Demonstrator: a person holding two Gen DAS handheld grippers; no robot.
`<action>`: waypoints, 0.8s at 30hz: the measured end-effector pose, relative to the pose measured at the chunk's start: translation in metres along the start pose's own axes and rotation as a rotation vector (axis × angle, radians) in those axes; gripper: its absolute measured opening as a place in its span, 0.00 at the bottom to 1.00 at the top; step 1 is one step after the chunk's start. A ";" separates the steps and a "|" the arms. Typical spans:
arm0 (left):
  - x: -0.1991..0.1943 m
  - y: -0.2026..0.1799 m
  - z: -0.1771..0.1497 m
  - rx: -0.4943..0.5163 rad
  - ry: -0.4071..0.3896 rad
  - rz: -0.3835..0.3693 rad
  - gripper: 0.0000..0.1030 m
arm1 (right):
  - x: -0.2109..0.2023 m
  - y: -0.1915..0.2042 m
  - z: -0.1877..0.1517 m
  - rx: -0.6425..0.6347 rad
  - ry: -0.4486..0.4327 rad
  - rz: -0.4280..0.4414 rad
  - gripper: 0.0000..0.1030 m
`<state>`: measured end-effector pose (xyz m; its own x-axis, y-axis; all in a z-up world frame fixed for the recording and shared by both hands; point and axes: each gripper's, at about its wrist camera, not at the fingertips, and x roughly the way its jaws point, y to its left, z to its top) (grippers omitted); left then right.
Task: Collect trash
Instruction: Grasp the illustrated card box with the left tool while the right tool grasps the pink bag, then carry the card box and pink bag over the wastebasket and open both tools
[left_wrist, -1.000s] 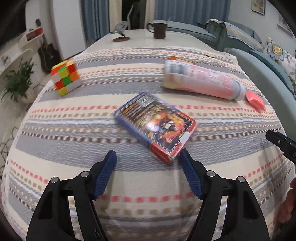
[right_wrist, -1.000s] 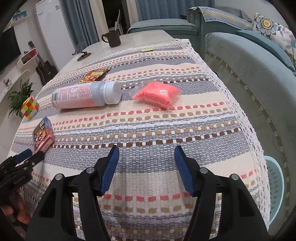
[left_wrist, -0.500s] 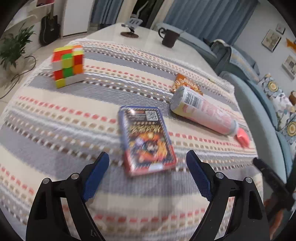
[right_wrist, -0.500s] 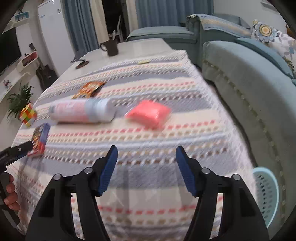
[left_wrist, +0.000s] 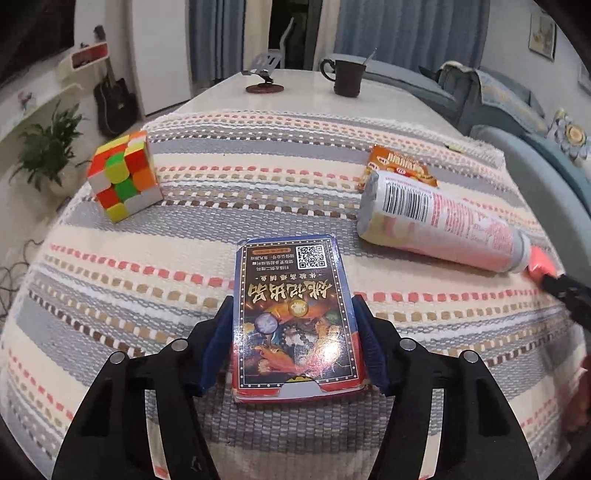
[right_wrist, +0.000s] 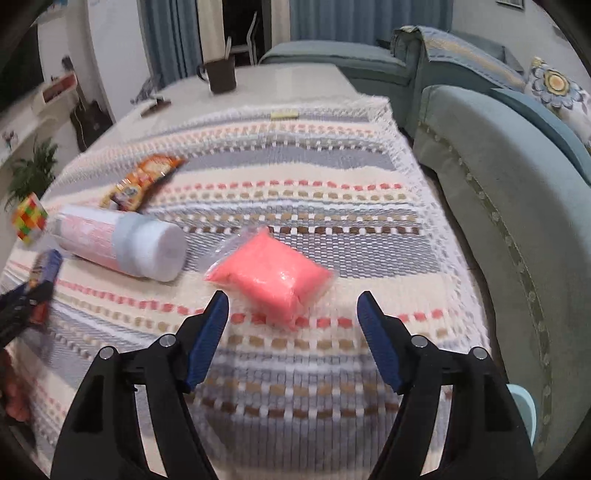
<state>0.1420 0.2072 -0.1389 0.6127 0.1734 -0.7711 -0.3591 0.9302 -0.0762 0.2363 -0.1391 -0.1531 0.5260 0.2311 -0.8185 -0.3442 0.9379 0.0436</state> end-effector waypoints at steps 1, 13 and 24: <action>0.000 -0.001 0.000 0.003 0.001 0.003 0.58 | 0.006 0.000 0.003 0.000 0.016 0.005 0.66; 0.001 -0.002 0.000 0.020 0.006 0.023 0.58 | 0.017 0.012 0.018 -0.056 0.016 0.017 0.35; -0.045 -0.005 -0.034 -0.055 -0.015 -0.210 0.56 | -0.055 0.018 -0.049 -0.035 -0.056 0.030 0.34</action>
<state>0.0923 0.1835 -0.1249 0.6880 -0.0174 -0.7255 -0.2601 0.9274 -0.2689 0.1632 -0.1477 -0.1354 0.5575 0.2738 -0.7838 -0.3867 0.9210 0.0466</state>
